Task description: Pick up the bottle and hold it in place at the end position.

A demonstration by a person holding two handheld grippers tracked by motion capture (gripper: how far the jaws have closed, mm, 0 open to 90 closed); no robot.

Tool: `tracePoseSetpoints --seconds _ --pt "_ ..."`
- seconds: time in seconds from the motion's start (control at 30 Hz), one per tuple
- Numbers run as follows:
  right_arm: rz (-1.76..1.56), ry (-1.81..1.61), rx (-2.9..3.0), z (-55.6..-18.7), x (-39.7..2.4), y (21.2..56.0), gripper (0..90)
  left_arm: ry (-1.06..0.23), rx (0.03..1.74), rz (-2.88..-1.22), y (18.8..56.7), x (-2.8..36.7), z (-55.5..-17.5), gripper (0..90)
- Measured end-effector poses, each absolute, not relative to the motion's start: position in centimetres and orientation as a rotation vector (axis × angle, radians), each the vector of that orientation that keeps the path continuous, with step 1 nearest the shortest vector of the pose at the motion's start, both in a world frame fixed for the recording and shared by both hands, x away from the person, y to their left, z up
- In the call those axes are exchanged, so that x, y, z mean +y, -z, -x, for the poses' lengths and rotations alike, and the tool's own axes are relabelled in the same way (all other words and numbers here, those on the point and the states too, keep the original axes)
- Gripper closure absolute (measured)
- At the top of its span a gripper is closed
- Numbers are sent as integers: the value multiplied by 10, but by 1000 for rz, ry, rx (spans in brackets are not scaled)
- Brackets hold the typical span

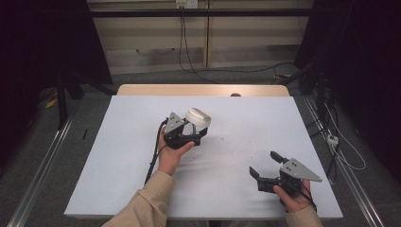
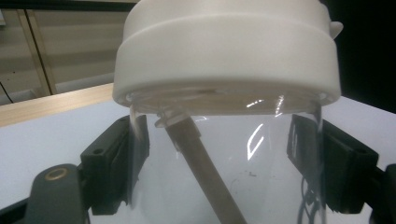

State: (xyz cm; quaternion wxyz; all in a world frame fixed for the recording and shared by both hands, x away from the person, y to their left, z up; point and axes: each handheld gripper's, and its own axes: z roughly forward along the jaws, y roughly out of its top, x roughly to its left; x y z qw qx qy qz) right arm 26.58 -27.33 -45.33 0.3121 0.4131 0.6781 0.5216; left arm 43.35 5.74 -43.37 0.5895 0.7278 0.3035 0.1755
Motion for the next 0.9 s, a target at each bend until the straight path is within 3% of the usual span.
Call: tracePoseSetpoints --seconds 0.9 --pt "-1091 -1378 1792 -266 -272 453 45 -411 728 -1737 435 49 -444 187"
